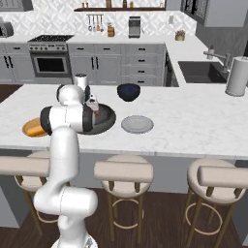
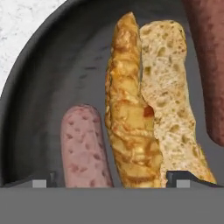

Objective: Place one bun and one sausage from the bowl on each plate.

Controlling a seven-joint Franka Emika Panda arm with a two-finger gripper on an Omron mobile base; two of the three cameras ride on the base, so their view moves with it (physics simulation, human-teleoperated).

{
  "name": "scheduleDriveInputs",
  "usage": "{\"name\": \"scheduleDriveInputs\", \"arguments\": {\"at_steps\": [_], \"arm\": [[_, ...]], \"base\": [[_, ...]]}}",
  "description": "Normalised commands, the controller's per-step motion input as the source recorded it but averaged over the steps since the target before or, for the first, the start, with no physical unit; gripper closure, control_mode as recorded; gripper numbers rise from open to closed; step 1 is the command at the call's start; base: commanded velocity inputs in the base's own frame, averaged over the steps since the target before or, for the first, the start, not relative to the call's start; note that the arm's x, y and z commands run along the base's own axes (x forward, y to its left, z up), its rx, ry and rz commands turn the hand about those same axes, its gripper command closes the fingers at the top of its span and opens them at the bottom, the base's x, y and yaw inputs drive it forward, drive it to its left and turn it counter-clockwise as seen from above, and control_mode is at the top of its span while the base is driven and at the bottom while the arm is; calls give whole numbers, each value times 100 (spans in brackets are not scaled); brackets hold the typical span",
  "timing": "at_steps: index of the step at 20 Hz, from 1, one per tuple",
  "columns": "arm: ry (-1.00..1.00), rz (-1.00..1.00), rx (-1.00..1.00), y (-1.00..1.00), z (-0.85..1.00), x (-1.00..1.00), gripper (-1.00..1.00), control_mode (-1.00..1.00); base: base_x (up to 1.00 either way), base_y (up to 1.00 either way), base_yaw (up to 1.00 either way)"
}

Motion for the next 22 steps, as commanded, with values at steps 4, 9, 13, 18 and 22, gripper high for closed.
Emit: {"name": "scheduleDriveInputs", "arguments": {"at_steps": [4,9,13,18,22], "arm": [[-1,0,0,-4,-1,-60,-100,-100],[8,0,-3,-3,-39,-21,-100,-100],[0,0,-10,0,-40,14,100,-100],[3,0,-9,0,-52,3,100,-100],[4,-2,4,0,-19,-57,100,-100]], "base": [[0,0,0],[0,0,0],[0,0,0],[0,0,0],[0,0,0]]}}
